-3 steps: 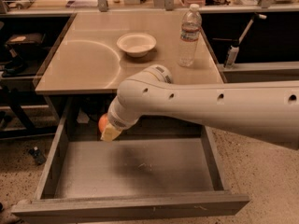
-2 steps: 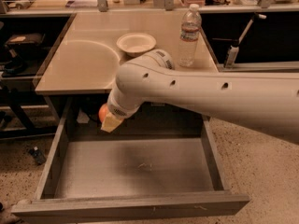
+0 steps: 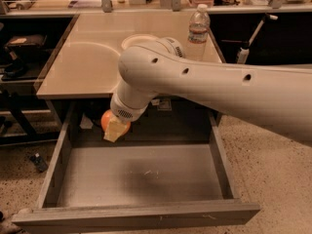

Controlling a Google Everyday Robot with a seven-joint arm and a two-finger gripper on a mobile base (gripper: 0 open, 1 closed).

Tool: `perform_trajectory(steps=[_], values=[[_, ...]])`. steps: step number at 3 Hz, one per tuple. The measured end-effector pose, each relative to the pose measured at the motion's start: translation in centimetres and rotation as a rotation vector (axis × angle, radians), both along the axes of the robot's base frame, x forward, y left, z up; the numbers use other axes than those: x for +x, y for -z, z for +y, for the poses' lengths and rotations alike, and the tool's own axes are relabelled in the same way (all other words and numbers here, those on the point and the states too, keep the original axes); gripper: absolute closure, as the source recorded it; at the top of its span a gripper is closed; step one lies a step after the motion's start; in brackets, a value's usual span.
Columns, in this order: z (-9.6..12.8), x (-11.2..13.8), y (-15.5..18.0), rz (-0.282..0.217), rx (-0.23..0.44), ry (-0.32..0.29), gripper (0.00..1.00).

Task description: Pick orange from top drawer and place on counter

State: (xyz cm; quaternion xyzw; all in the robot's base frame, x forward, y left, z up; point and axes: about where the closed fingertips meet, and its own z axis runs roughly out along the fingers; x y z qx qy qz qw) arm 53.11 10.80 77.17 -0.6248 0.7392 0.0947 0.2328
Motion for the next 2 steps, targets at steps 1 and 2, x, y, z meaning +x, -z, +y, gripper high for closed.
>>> perform_trajectory(steps=[1, 2], values=[[0.8, -0.5, -2.7, -0.007, -0.004, -0.039, 1.00], [1.9, 1.1, -5.8, -0.052, -0.012, -0.071, 1.00]])
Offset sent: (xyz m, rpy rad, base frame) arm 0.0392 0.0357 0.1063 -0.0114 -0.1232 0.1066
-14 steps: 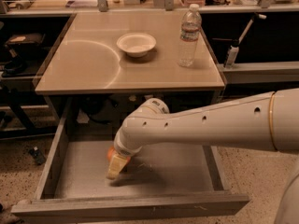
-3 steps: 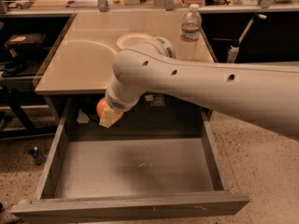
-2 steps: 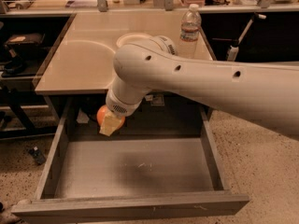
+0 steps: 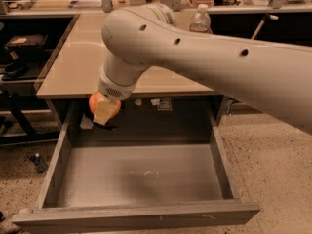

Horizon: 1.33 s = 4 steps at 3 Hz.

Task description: Pick orange from top drawer and place on counter

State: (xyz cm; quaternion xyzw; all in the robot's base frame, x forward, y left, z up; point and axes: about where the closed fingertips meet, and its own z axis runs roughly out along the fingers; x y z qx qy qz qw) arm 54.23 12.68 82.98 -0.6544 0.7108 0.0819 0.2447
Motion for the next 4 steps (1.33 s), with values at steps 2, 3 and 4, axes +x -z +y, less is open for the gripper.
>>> perform_trajectory(steps=[2, 3, 4], values=[[2.8, 4.3, -3.5, -0.085, 0.021, -0.046, 1.00], [4.2, 6.8, -3.4, -0.089, 0.042, -0.066, 1.00], [5.2, 10.0, -3.7, -0.096, 0.055, -0.074, 1.00]])
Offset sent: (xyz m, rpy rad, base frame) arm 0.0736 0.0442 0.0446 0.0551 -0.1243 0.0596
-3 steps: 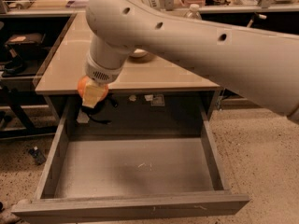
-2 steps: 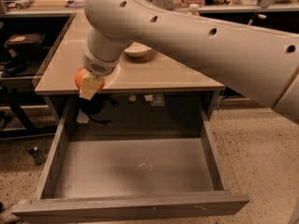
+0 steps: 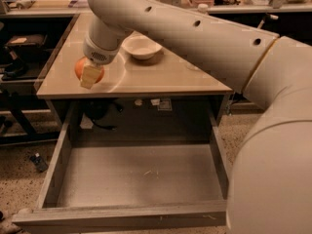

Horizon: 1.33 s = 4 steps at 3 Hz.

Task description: Pick orange from top drawer and place on counter

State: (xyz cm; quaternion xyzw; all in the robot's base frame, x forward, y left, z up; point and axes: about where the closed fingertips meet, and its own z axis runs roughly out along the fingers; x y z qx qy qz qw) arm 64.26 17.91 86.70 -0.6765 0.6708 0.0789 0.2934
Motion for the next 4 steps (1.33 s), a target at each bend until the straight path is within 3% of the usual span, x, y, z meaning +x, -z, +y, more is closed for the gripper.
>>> perform_trajectory(steps=[2, 4], values=[[3.3, 5.1, 0.2, 0.007, 0.007, -0.034, 1.00], [7.3, 7.5, 2.6, 0.058, 0.054, -0.072, 1.00]])
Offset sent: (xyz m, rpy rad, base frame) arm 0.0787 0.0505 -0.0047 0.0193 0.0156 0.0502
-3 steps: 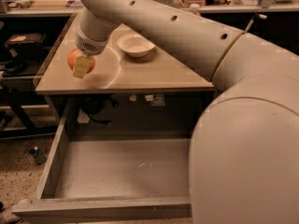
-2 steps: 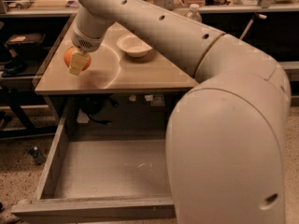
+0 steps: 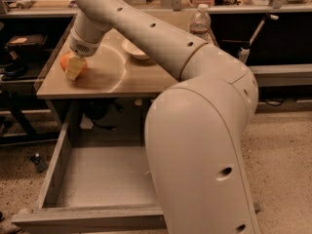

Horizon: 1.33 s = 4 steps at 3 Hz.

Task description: Pick orange from top drawer and place on counter

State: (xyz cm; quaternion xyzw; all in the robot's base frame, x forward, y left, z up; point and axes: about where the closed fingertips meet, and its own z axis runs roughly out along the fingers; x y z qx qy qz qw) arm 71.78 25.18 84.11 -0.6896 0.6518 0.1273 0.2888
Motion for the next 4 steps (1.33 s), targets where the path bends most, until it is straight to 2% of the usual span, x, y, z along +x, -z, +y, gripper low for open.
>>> perform_trajectory(steps=[1, 2, 4], values=[[1.62, -0.16, 1.05, 0.027, 0.036, -0.038, 1.00], [1.65, -0.16, 1.09, 0.028, 0.037, -0.039, 0.81], [1.66, -0.16, 1.10, 0.028, 0.037, -0.039, 0.34]])
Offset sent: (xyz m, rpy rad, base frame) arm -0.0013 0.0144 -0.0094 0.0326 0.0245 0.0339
